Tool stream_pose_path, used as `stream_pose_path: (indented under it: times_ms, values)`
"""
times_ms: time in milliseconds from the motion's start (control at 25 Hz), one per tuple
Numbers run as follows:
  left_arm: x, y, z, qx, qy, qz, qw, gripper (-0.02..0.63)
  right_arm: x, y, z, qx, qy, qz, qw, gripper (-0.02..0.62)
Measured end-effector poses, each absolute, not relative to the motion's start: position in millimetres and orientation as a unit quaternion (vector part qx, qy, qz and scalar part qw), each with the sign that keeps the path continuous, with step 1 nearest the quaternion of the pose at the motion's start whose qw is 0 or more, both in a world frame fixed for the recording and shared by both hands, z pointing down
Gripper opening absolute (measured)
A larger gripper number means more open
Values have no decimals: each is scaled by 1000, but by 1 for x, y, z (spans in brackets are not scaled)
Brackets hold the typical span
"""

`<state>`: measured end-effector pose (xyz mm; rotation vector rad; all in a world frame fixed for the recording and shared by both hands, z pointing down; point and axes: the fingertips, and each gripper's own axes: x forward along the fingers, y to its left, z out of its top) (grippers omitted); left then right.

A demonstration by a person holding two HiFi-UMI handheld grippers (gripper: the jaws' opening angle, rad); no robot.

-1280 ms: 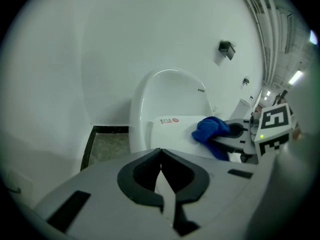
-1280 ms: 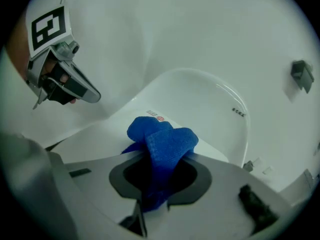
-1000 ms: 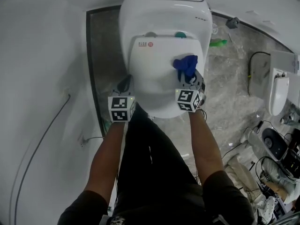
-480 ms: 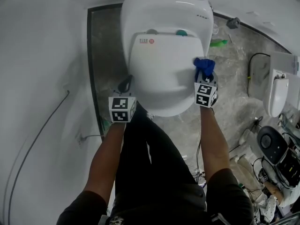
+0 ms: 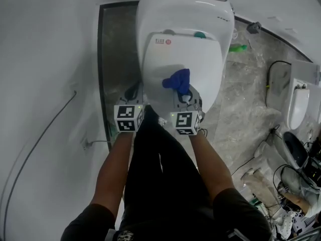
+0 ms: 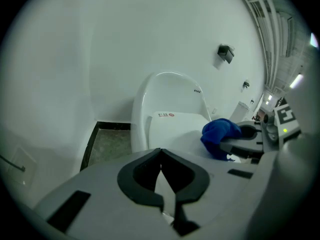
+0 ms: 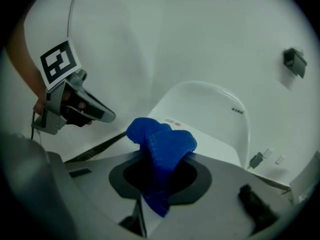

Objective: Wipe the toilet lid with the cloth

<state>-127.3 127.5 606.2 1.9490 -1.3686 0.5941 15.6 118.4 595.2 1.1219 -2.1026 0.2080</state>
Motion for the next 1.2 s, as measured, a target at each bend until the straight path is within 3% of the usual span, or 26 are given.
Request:
stream_pose_path:
  times_ms: [240, 440, 800, 1000, 1200]
  values:
    - [-148, 154, 616, 741, -524, 259, 331, 12, -79, 153, 611, 342, -857, 73, 377, 72]
    - [-161, 164, 623, 717, -546, 255, 349, 12, -94, 163, 642, 295, -852, 58, 429, 74]
    - [-142, 150, 618, 725, -542, 238, 351, 11, -61, 157, 636, 332, -842, 61, 422, 72]
    - [-120, 144, 610, 764, -505, 289, 280, 12, -10, 152, 633, 379, -823, 74, 417, 72]
    - [-112, 148, 615, 762, -502, 283, 294, 12, 53, 151, 632, 415, -795, 67, 437, 72]
